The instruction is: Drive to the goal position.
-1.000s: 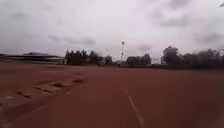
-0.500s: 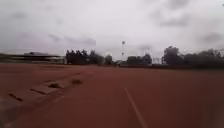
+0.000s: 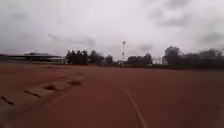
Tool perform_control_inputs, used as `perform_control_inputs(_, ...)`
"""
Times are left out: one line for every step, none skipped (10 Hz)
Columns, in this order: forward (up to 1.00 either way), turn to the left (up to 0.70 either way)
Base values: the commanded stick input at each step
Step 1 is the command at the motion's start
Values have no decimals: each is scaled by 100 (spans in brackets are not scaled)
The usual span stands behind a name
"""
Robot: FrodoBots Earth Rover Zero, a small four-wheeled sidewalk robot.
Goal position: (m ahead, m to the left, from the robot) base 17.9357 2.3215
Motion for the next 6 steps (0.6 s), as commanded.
perform_control_inputs(50, 0)
perform_control_inputs(50, 0)
perform_control_inputs(50, 0)
perform_control_inputs(50, 0)
perform_control_inputs(50, 0)
perform_control_inputs(50, 0)
